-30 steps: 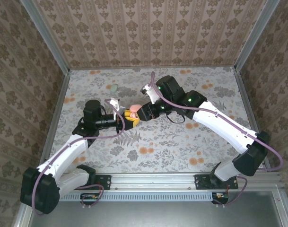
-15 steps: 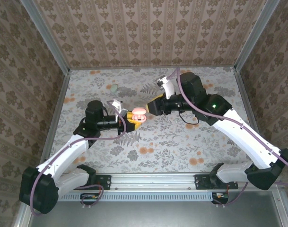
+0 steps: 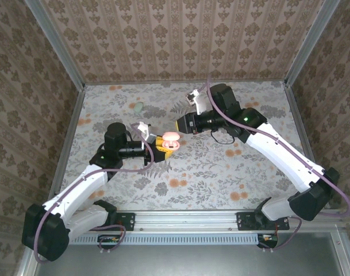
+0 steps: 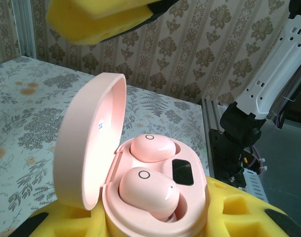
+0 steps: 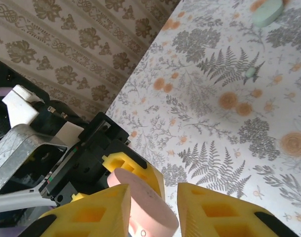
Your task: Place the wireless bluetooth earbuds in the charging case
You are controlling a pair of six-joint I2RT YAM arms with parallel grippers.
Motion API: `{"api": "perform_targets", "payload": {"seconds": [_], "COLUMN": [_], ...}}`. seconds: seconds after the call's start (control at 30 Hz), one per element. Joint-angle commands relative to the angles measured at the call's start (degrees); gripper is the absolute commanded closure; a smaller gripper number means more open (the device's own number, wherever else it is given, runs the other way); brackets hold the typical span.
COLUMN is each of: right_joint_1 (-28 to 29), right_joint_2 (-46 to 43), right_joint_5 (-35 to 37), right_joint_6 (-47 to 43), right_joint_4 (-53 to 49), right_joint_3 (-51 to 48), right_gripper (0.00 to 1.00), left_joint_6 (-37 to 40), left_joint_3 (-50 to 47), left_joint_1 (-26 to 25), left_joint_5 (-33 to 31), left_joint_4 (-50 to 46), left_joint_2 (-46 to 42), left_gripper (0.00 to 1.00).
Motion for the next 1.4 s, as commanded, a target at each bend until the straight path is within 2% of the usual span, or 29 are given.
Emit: {"api": "perform_targets", "payload": {"seconds": [0.0, 0.5, 0.67, 0.77, 0.83, 0.97, 1.1, 1.37], "right_joint_1": [-0.2, 0.2, -0.1, -1.1, -2.1, -2.6, -2.2, -0.8], "right_joint_2": [1.4, 1.7, -3.6, -6.9, -8.7, -9.1, -8.2, -5.7], "right_joint_5": [-4.0, -12.0, -9.8, -6.9, -5.8, -7.4, -10.7, -13.0], "right_joint_6": [2.3, 4.2, 4.6, 6.7, 9.7, 15.2, 21.9, 29.3], "right_joint_4": [3.4, 3.7, 4.7, 7.4, 10.1, 14.8, 21.6, 29.8], "right_joint_3": [-0.3, -4.4, -7.9, -10.7, -12.8, -15.4, -18.4, -20.6], "right_gripper": [0.70, 0.76, 0.76, 0.67, 0.53, 0.41, 0.39, 0.35], "left_joint_6": [0.2, 0.5, -0.1, -0.6, -0.8, -1.2, -1.4, -1.0], "left_joint_3": [1.0, 0.5, 0.4, 0.2, 0.1, 0.1, -0.1, 1.4], "left_joint_1": [-0.4, -0.4, -0.3, -0.3, -0.3, -0.3, -0.3, -0.3], "left_joint_5": [0.0, -2.4, -3.4, -4.0, -4.5, -5.4, -6.8, -8.1], "left_joint_4": [2.4, 2.7, 3.3, 3.9, 4.1, 4.6, 4.9, 5.4], "left_joint_2": [-2.0, -3.0, -2.7, -3.0, -3.3, -3.8, -4.3, -4.0], "left_gripper": [0.94, 0.95, 0.95, 0.95, 0.95, 0.95, 0.94, 0.93]}}
